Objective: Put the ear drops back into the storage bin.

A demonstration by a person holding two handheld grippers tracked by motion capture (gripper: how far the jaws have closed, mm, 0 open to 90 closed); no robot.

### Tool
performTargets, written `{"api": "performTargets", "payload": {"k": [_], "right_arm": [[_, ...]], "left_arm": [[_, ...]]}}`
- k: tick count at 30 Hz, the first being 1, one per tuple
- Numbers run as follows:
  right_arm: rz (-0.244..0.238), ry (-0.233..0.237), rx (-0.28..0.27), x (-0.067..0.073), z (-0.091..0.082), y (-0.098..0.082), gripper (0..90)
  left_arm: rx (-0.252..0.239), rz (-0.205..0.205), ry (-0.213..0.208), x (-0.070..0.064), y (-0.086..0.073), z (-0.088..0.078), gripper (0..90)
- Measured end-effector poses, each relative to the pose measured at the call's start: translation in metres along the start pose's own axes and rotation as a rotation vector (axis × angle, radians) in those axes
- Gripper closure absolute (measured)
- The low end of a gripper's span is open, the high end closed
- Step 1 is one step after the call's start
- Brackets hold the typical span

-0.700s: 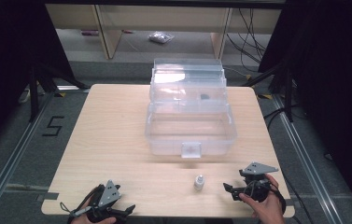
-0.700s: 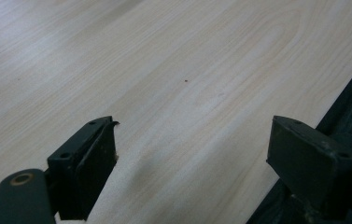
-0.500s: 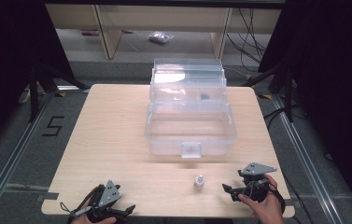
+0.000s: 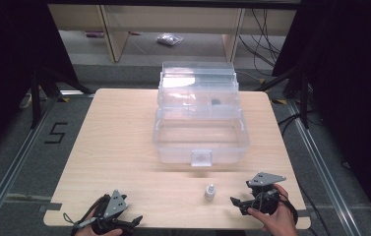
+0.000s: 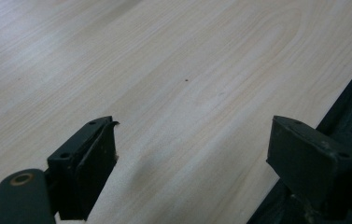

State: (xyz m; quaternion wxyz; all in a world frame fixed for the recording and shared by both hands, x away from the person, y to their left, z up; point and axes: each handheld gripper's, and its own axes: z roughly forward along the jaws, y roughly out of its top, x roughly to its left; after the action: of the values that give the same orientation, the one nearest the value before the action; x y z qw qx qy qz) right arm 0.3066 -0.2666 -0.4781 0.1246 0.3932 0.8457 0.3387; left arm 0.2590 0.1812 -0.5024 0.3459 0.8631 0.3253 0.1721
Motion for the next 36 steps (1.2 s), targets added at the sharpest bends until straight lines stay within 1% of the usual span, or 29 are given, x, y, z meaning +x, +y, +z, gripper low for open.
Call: {"api": "performTargets", "payload": {"k": [2,4,5,6,7,8,9,10,11,12,14,15,16,17,19,20,21,22,23,24,25,26,27,28,29,30,31,32,36], "right_arm": [[-0.015,0.006,0.018,0.001,-0.001,0.001,17.1],[-0.017,0.006,0.01,0.002,0.0,0.002,17.7],[0.017,0.016,0.021,0.006,-0.001,0.002,17.9],[-0.021,0.009,0.005,0.004,0.0,0.003,17.9],[-0.037,0.009,0.008,0.004,-0.001,0.003,17.9],[-0.03,0.01,0.017,0.005,-0.001,0.003,17.9],[-0.044,0.01,0.01,0.006,0.0,0.004,17.9],[-0.038,0.016,0.014,0.007,0.001,0.004,17.9],[-0.022,0.013,-0.004,0.01,0.003,0.003,17.9],[-0.022,0.013,-0.004,0.01,0.003,0.003,17.9],[-0.068,0.031,0.022,0.01,0.002,0.006,17.9],[-0.068,0.031,0.022,0.01,0.002,0.006,17.9],[-0.047,0.023,0.008,0.012,0.003,0.005,17.9],[-0.042,0.031,0.036,0.014,0.001,0.006,18.3],[-0.052,0.038,0.048,0.014,0.002,0.007,19.0],[-0.085,0.041,0.04,0.016,0.004,0.008,19.4],[-0.085,0.041,0.04,0.016,0.004,0.008,19.4],[-0.105,0.049,0.045,0.018,0.005,0.01,19.5],[-0.105,0.049,0.045,0.018,0.005,0.01,19.5],[-0.127,0.061,0.069,0.021,0.004,0.012,19.6],[-0.12,0.062,0.07,0.023,0.004,0.014,19.8],[-0.135,0.057,0.061,0.024,0.005,0.014,19.9],[-0.135,0.057,0.061,0.024,0.005,0.014,19.9],[-0.142,0.061,0.069,0.024,0.004,0.016,20.0],[-0.136,0.067,0.074,0.026,0.004,0.018,20.9],[-0.157,0.069,0.09,0.026,0.003,0.02,22.3],[-0.167,0.071,0.077,0.028,0.004,0.022,23.3],[-0.185,0.078,0.095,0.028,0.002,0.024,23.2],[-0.202,0.079,0.116,0.032,0.002,0.029,23.3]], "left_arm": [[0.0,0.001,0.0,0.0,0.0,0.0,15.1],[-0.002,0.0,0.0,0.0,0.0,0.0,15.1],[-0.001,0.001,0.001,0.0,0.0,0.0,15.0],[-0.001,0.001,0.001,0.0,0.0,0.0,15.1],[-0.001,0.001,0.001,0.0,0.0,0.0,15.1],[-0.001,0.001,0.001,0.0,0.0,0.0,15.1],[-0.001,0.001,0.001,0.0,0.0,0.0,15.1],[0.0,0.001,0.0,0.0,0.0,0.0,15.1],[-0.002,-0.001,0.001,0.0,0.0,0.0,15.0],[-0.002,-0.001,0.001,0.0,0.0,0.0,15.1],[0.0,0.001,0.0,0.0,0.0,0.0,15.0],[0.0,0.001,0.0,0.0,0.0,0.0,15.1],[0.0,0.0,0.0,0.0,0.0,0.0,15.1],[-0.001,-0.001,0.001,0.0,0.0,0.0,15.1],[-0.001,0.0,0.001,0.0,0.0,0.0,15.1],[0.0,0.001,0.001,0.0,0.0,0.0,15.1],[0.0,0.001,0.001,0.0,0.0,0.0,15.1],[-0.006,-0.006,-0.002,-0.001,0.0,0.001,15.1],[-0.006,-0.006,-0.002,-0.001,0.0,0.001,15.1],[0.001,-0.002,0.003,0.0,0.0,0.001,15.1],[0.001,-0.002,0.003,0.0,0.0,0.001,15.1],[0.003,-0.001,0.002,0.0,0.0,0.0,15.1],[0.003,-0.001,0.002,0.0,0.0,0.0,15.1],[0.004,0.001,0.002,0.0,0.0,0.0,15.1],[0.015,0.007,0.003,0.001,0.0,0.0,15.1],[0.013,-0.005,-0.001,0.001,0.0,0.0,15.1],[0.013,-0.005,0.007,0.001,0.0,0.001,15.1],[0.014,0.005,0.002,0.001,0.0,0.0,15.1],[0.015,-0.003,0.001,0.001,0.0,0.0,15.0]]}}
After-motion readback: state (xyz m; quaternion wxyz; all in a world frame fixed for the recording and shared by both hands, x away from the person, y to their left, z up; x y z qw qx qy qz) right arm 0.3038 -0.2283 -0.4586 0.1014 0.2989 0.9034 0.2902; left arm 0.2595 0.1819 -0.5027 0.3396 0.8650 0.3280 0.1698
